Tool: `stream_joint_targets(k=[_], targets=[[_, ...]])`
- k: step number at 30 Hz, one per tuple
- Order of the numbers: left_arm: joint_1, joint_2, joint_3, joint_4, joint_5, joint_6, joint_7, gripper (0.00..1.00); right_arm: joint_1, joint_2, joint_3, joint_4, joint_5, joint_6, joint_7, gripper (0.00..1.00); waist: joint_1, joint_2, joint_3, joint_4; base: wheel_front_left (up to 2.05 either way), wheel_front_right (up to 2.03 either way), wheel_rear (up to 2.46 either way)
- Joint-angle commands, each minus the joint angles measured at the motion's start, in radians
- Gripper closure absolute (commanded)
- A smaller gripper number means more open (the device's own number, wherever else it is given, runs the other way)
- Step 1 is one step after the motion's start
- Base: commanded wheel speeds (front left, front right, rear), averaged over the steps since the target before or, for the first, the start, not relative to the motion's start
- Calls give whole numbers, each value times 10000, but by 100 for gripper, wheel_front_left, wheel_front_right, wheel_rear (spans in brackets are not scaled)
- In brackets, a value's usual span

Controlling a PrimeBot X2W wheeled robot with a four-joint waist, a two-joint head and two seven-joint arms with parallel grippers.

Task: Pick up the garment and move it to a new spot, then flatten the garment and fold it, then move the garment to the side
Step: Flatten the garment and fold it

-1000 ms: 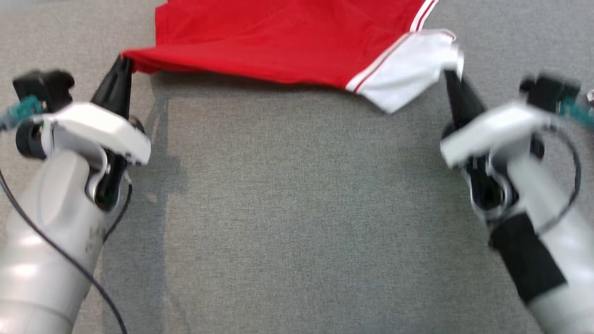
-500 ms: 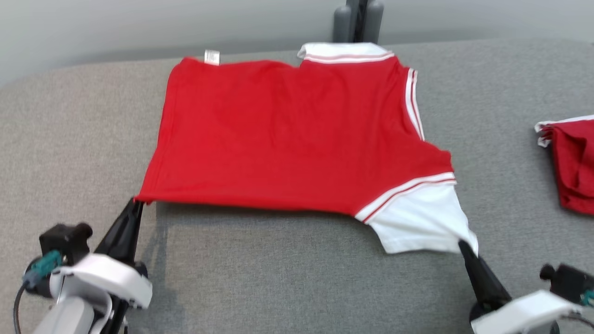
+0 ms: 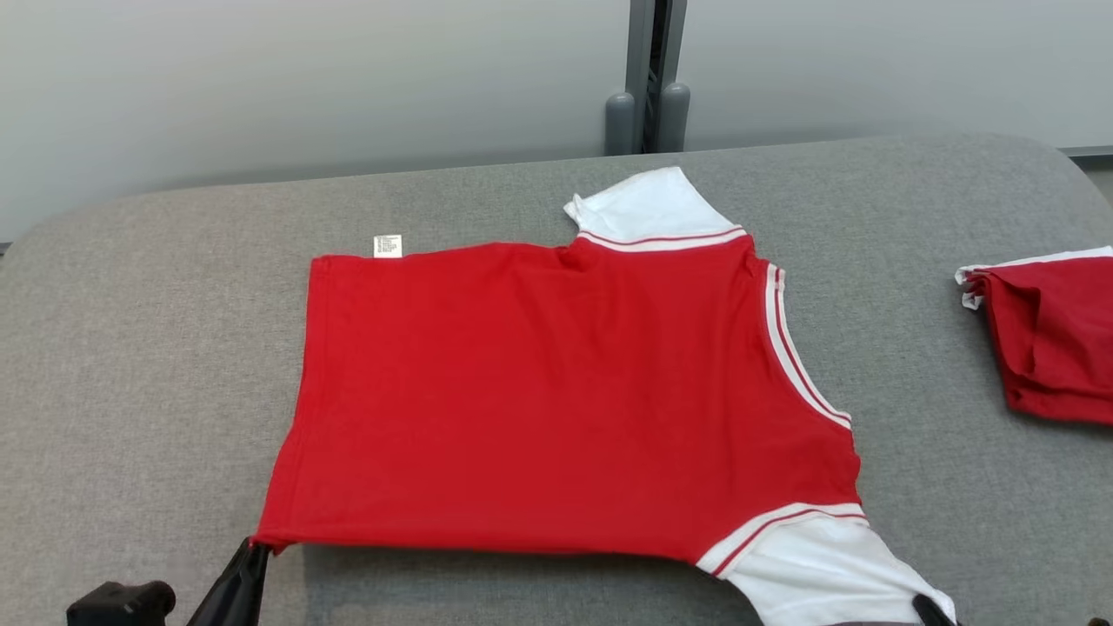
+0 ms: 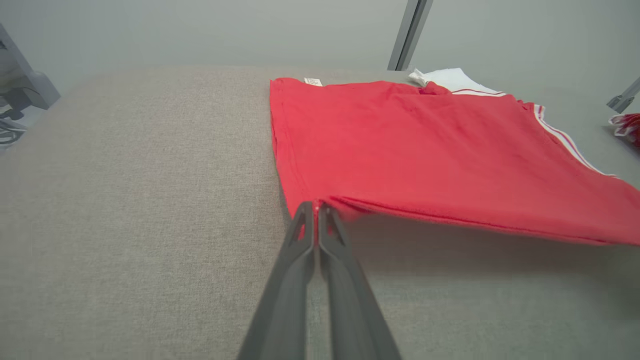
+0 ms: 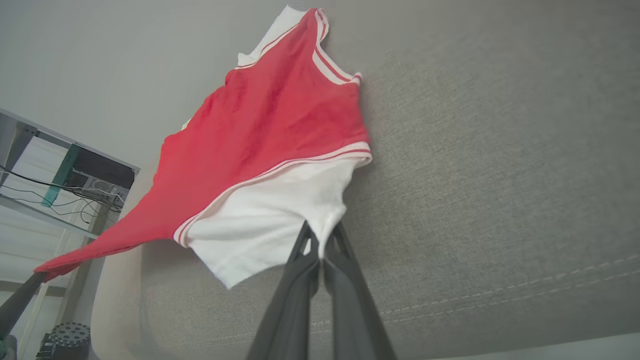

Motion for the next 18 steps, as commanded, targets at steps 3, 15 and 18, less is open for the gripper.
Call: stream_joint_targets(k=[3,15,18], targets=[[366,317,23,-554,108,280,307,100,244,258,-459,-570,-276,0,688,100,0,0,-31,47,0,0,0],[-235,872,-112,-1061,119,74,1175,100,-1107,696,-1253,-1163,-896,0,2654,100,0,0,466,174,0,0,0],[-843,958,-185,-783,111,-285,1311,100,-2146,675,-1123,-926,-1104,0,3122,100,0,0,811,231,0,0,0]])
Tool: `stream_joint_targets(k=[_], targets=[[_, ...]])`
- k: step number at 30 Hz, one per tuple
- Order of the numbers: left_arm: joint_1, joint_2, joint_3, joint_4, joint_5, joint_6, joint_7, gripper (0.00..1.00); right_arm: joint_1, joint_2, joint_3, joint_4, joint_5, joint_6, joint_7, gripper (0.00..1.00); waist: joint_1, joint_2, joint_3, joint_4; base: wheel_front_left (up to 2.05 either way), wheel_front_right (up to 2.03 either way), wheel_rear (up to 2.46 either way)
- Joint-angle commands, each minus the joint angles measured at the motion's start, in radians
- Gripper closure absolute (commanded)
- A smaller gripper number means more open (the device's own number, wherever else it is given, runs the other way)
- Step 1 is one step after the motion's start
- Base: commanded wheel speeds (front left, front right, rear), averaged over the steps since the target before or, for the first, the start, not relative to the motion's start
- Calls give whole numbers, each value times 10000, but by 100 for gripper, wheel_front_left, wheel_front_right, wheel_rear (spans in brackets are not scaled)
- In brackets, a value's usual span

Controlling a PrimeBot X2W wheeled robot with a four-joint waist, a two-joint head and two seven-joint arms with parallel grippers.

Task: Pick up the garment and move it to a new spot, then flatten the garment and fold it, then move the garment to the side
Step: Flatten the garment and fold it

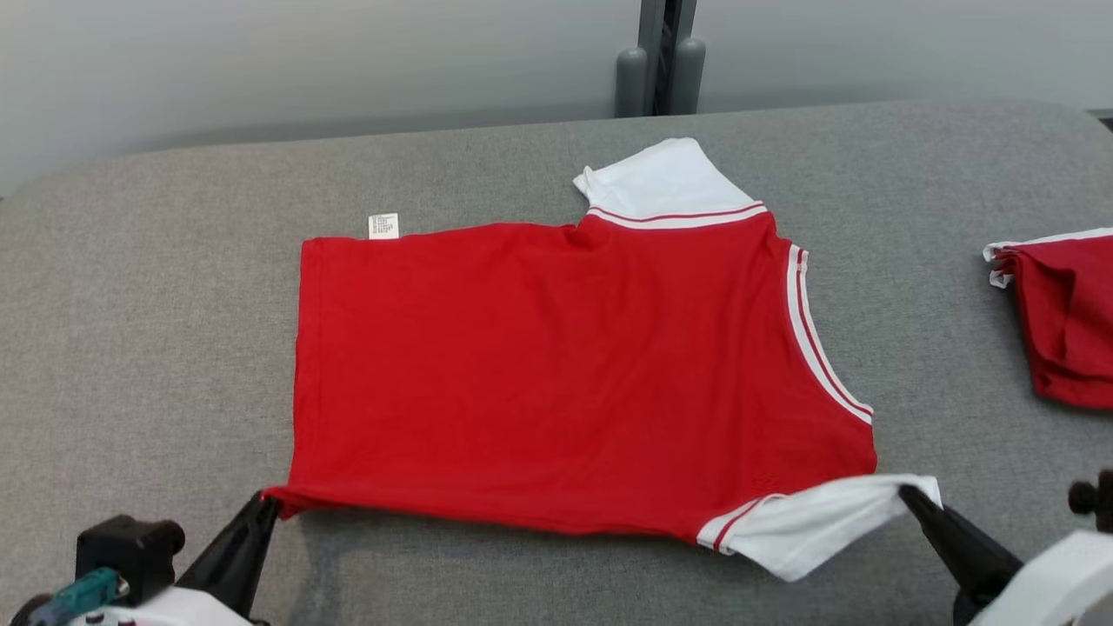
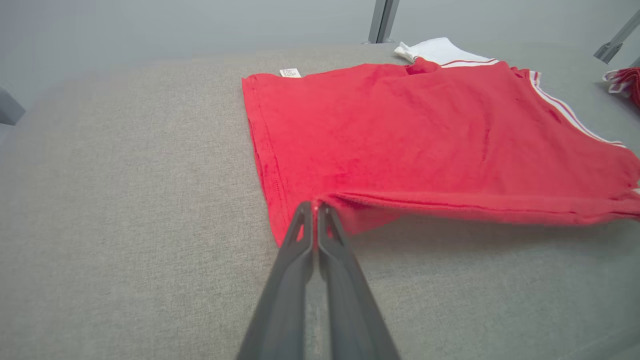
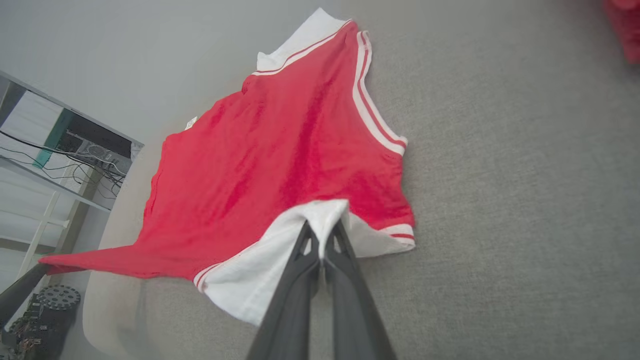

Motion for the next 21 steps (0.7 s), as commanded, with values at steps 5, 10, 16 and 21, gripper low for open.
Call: stream_joint_targets(k=[5,10,16,21], targets=[[-1300,39,23,790,-104,-613,80,100,-2346,-318,360,1032,-446,0,853,100,0,0,796,130,0,0,0],[-2070,-196,-109,1552,-242,-1041,38,100,-4193,-439,751,2506,-610,0,1150,100,0,0,1201,211,0,0,0],[-2806,-528,-326,2505,-270,-1495,-143,100,-5686,-522,890,4289,-645,0,590,100,0,0,1523,367,0,0,0],[-3323,-848,-462,3193,-297,-1853,-435,100,-6410,-581,941,5468,-391,0,-294,100,0,0,1640,475,0,0,0]])
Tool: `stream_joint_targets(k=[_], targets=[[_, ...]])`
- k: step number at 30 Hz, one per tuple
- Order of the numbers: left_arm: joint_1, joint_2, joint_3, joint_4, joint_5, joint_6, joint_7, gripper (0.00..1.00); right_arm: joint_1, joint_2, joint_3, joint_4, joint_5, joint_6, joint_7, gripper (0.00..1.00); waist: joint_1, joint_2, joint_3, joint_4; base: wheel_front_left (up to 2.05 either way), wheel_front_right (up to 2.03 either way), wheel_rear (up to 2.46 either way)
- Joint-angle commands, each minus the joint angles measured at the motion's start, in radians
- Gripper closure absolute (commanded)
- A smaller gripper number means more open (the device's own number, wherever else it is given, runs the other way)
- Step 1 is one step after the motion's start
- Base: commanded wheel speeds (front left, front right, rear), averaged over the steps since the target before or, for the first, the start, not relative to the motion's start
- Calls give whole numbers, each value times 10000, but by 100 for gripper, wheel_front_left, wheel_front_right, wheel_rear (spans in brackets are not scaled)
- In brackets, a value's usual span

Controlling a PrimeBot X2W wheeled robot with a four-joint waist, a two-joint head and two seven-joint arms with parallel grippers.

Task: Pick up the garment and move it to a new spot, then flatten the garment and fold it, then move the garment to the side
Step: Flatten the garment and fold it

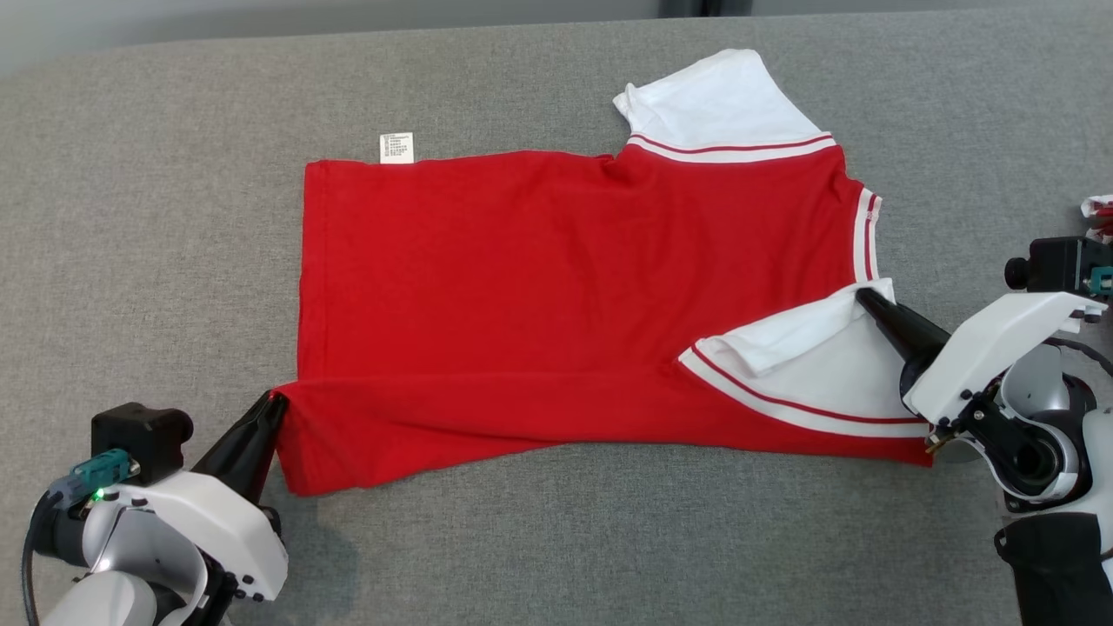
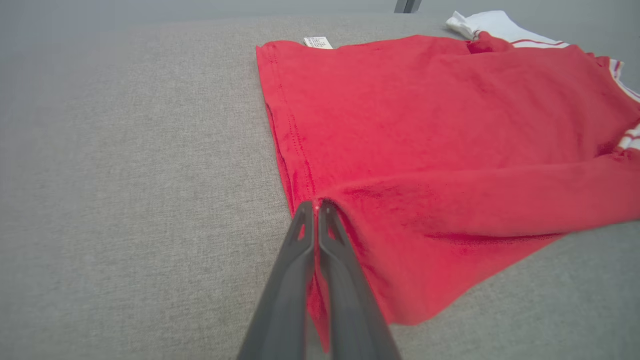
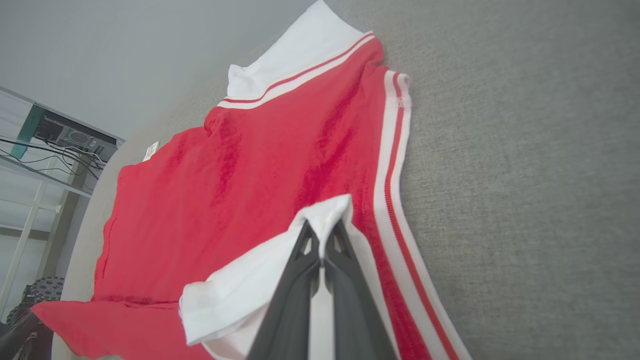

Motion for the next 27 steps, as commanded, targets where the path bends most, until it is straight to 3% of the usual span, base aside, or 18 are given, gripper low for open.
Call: stream_joint_targets(k=[1,8,9,10,11,15,21,25,27], targets=[[-241,-60,-7,102,-29,-75,-103,100,-186,-77,-14,156,144,0,-229,100,0,0,30,25,0,0,0],[-747,-372,-219,1113,-103,-528,-300,100,-676,-246,592,1338,511,0,-1090,100,0,0,94,1,0,0,0],[-786,-425,-275,1265,-142,-623,-302,67,-674,-278,689,1456,559,0,-1232,69,0,0,90,-5,0,0,0],[-822,-466,-305,1395,-133,-646,-345,29,-689,-287,755,1530,623,0,-1450,23,0,0,83,-8,0,0,0],[-867,-523,-305,1491,-151,-687,-427,0,-679,-284,835,1609,707,0,-1606,0,0,0,73,-8,0,0,0],[-806,-853,-184,1803,-248,-696,-986,0,-250,-499,1145,1476,950,0,-2450,0,0,0,-65,38,0,0,0],[-467,-1430,319,1958,-308,-360,-2501,0,781,-980,1683,420,964,0,-4476,0,0,0,-420,0,0,0,0],[-337,-1677,682,2022,-130,-125,-3394,0,1300,-1196,1755,-32,175,0,-6089,0,0,0,-681,-156,0,0,0],[-345,-1799,850,2094,349,52,-3684,0,1536,-1157,1831,-259,-879,0,-7368,0,0,0,-950,-319,0,0,0]])
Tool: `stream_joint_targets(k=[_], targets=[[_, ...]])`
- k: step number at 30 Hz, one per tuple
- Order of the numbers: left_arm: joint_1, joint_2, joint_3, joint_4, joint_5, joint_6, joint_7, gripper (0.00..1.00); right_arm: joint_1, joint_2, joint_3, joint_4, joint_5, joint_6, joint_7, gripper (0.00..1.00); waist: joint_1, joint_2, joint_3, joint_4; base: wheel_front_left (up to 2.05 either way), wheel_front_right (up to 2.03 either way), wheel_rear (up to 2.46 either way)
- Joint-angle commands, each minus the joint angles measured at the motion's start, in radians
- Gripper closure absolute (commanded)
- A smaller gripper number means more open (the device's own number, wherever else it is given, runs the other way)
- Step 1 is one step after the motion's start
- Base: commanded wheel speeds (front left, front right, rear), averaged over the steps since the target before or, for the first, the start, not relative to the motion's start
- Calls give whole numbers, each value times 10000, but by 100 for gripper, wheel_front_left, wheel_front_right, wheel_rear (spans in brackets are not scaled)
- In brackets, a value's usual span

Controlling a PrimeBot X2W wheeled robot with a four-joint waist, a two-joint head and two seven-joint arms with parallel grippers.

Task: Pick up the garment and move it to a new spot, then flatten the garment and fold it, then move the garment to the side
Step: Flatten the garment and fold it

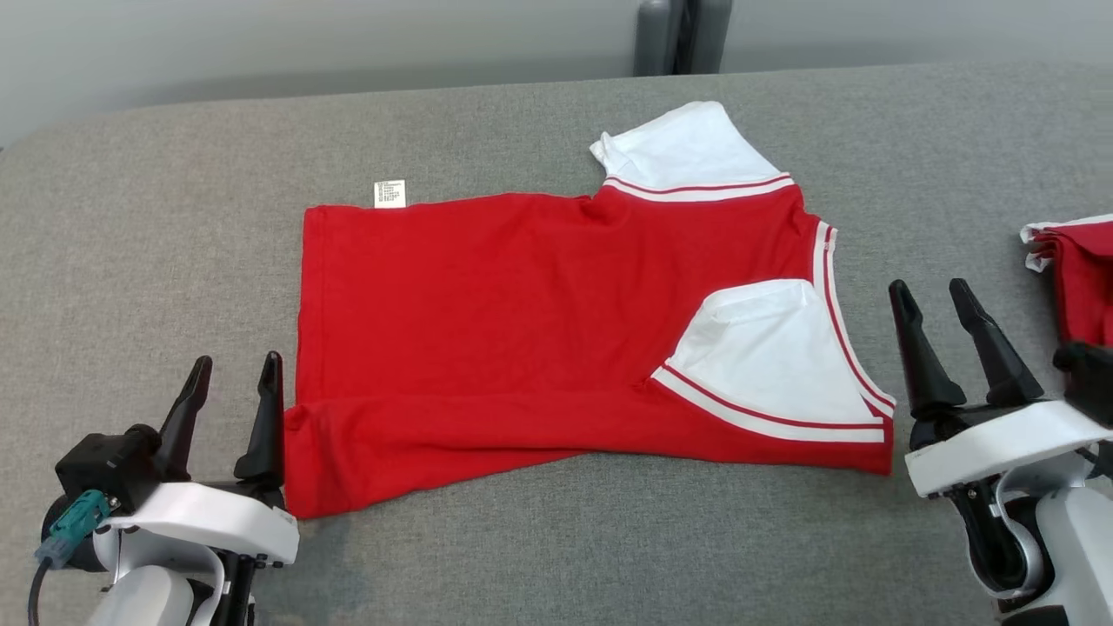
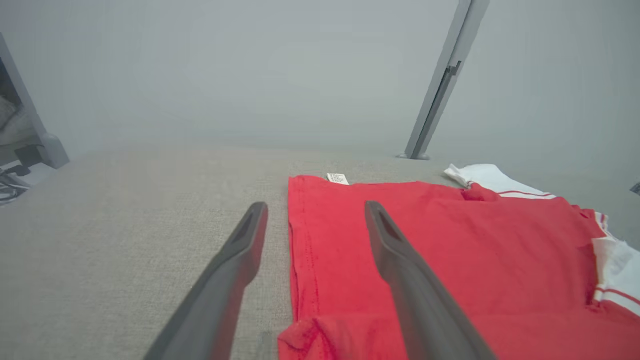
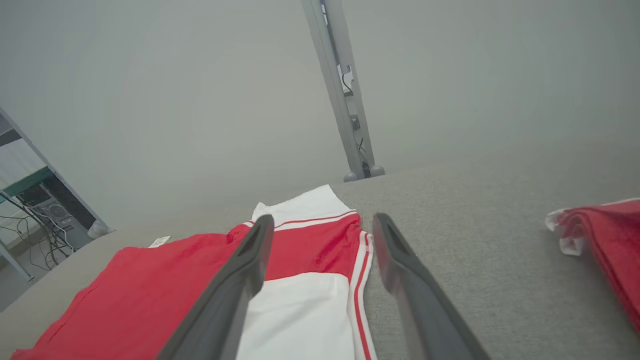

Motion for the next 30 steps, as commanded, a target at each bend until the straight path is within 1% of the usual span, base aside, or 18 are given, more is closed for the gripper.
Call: stream_joint_targets(k=[1,3,8,11,15,20,29,30], targets=[[-30,-8,90,-5,192,69,-89,0,127,-12,-32,-75,-299,0,-311,0,0,0,-150,-100,0,0,0],[-61,-83,194,-72,434,60,-115,0,260,-16,-38,-88,-914,0,-683,0,0,0,-275,-124,0,0,0],[172,-59,389,-176,1209,149,-149,0,810,45,-197,39,-2170,0,-1106,0,0,0,-545,-112,0,0,0],[438,-179,521,-189,1494,111,-150,0,1179,191,-276,175,-2551,0,-1196,0,0,0,-674,-69,0,0,0],[720,-373,627,-84,1634,-35,-151,0,1500,390,-349,330,-2760,0,-1247,0,0,0,-789,-19,0,0,0],[851,-560,492,171,1736,-228,-147,0,1610,404,-309,605,-2775,0,-1201,0,0,0,-848,45,0,0,0],[1088,-1128,-25,1545,1350,-735,-21,0,1691,463,-217,1790,-2664,0,-1004,0,0,0,-538,170,0,0,0],[1016,-1242,-73,1943,1166,-898,97,0,1560,509,-172,2106,-2645,0,-951,0,0,0,-409,175,0,0,0]])
